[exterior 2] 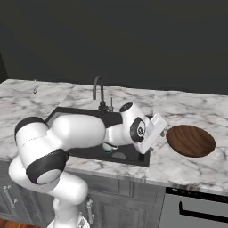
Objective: Pick the mug and place it in the sink. Pick the bowl and place it in the open cabinet and then close the cabinet.
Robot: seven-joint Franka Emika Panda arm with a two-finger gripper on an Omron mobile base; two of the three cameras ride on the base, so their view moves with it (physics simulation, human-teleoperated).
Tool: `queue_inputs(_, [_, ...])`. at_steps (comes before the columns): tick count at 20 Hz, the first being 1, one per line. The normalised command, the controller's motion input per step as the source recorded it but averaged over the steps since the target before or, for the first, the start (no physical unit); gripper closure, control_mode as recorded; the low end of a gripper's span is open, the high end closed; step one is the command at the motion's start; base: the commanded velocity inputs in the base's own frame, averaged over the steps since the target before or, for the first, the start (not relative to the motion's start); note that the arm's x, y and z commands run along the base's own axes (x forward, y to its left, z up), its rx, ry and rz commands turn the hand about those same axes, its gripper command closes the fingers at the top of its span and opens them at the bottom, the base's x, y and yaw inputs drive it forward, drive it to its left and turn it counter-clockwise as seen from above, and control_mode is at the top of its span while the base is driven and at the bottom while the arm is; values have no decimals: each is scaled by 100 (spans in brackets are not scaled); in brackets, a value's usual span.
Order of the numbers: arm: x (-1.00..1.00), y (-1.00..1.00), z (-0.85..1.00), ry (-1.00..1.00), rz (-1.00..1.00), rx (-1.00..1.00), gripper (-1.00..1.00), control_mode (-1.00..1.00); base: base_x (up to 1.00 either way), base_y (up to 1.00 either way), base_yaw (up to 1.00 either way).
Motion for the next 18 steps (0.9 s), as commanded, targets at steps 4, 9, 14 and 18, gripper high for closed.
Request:
queue_inputs(4, [23,0,-15,0,0,0,-100,-100,0,0,0])
queue_inputs(9, [34,-3,-12,0,0,0,-100,-100,0,0,0])
queue_inputs(14, [32,-14,-17,0,0,0,-100,-100,0,0,0])
queue_inputs(18, [15,-8,-26,-3,0,2,-100,-100,0,0,0])
